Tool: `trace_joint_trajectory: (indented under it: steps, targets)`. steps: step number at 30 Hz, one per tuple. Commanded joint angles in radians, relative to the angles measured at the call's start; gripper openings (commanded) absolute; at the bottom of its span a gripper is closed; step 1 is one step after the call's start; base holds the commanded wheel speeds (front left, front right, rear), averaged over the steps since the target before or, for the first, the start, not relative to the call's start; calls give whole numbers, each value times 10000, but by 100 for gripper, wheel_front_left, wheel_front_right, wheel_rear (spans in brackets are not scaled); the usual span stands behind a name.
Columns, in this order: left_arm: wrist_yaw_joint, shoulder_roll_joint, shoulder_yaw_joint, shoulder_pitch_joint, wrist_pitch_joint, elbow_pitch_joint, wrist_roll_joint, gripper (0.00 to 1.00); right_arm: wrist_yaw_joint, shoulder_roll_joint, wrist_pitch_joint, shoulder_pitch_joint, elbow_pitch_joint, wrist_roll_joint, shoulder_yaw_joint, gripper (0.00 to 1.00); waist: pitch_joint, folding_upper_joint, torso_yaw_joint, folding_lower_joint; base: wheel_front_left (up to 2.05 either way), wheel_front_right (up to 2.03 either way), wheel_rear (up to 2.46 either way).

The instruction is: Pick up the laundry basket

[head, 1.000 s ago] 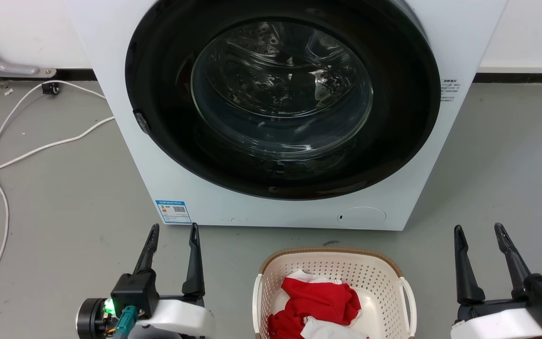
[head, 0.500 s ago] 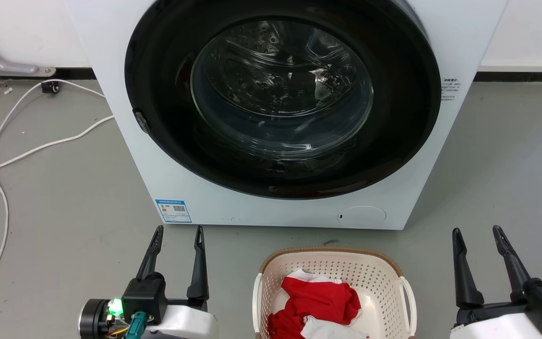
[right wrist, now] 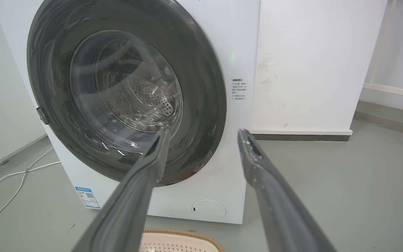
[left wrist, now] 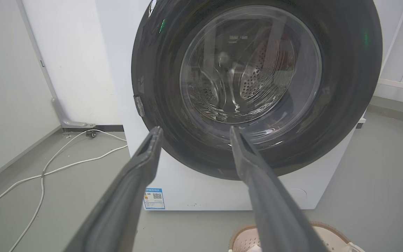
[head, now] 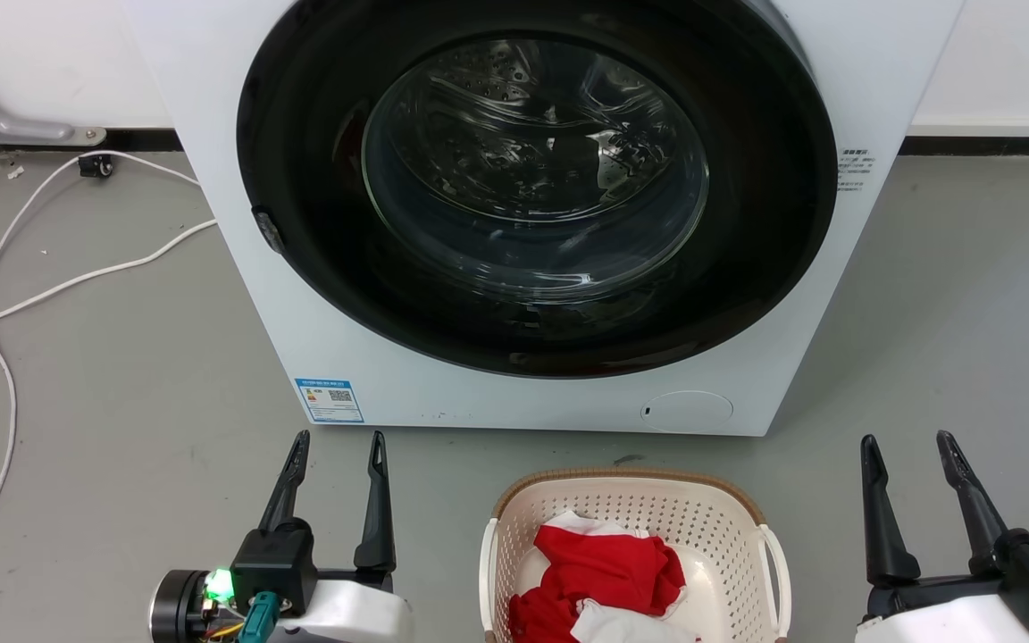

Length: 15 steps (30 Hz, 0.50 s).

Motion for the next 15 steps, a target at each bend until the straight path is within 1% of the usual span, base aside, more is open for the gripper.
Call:
trace_joint_trajectory:
  steps: [1, 15]
  targets:
    - [69, -4, -14, 85, -76, 11, -13, 100, -3, -9, -28, 119, 19, 3, 0, 100, 4, -1, 0, 0, 0, 0, 0]
    - [41, -4, -36, -33, -77, 71, -79, 100, -3, -9, -28, 27, -32, -141, -47, 100, 114, -1, -13, 0, 0, 0, 0]
